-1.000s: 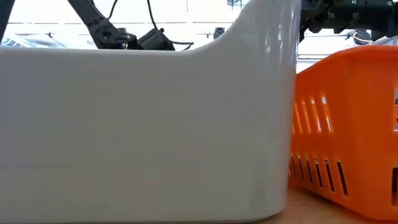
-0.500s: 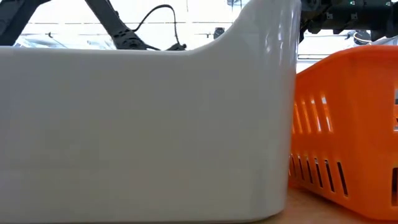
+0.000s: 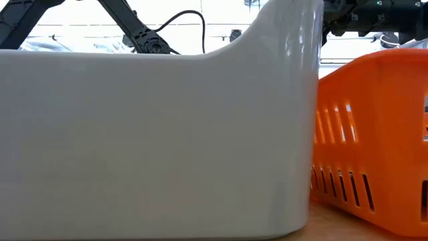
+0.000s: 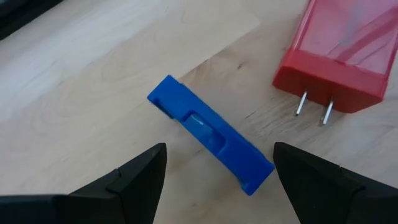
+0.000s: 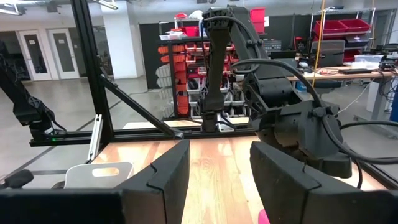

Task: Pick & Place Office items
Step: Put the blue digital timer into the orange bin

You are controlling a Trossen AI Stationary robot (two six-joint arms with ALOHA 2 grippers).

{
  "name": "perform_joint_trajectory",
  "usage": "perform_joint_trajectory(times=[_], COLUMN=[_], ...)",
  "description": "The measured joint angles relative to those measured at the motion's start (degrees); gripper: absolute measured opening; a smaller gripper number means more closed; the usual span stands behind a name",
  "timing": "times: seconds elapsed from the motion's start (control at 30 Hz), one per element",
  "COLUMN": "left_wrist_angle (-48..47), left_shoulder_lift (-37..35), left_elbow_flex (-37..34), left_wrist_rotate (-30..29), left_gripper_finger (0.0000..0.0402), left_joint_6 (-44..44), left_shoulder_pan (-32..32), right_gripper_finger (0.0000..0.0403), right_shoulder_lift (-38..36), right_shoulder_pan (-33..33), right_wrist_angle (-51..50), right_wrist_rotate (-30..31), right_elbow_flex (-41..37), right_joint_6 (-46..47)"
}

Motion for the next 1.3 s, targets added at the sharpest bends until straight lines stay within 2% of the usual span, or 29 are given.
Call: perform_joint_trajectory(times=[0.37,0.47,0.77,0.93,1.2,1.3], left_wrist_angle=[0.96,0.95,0.95,0.73,0.00,-0.62], left_shoulder_lift=[0.00,0.00,0.00,-0.12,-1.35,-2.26], left_elbow_flex=[-0.02,-0.02,-0.02,-0.03,-0.07,-0.07], left_wrist_rotate=[0.04,0.06,2.03,3.15,1.75,1.57], left_gripper_finger=[0.0294,0.0283,0.0185,0.0133,0.0014,0.0008], left_joint_6=[-6.51,-6.87,-6.62,-1.19,2.11,2.70], left_shoulder_pan=[-0.25,-0.31,-0.84,-0.92,-0.88,-1.07], right_gripper_finger=[0.0157,0.0157,0.0157,0.0157,0.0157,0.0157], right_shoulder_lift=[-0.02,-0.02,-0.02,0.00,-0.02,-0.02], right_shoulder_pan=[0.00,0.00,0.00,0.00,0.00,0.00], right_wrist_angle=[0.02,0.02,0.00,-1.07,-1.11,-1.31], right_wrist_rotate=[-0.02,-0.02,-0.02,-0.02,-0.02,-0.02], right_elbow_flex=[0.00,0.00,0.00,0.00,0.00,0.00], right_joint_6=[0.02,0.02,0.02,0.02,0.02,0.02])
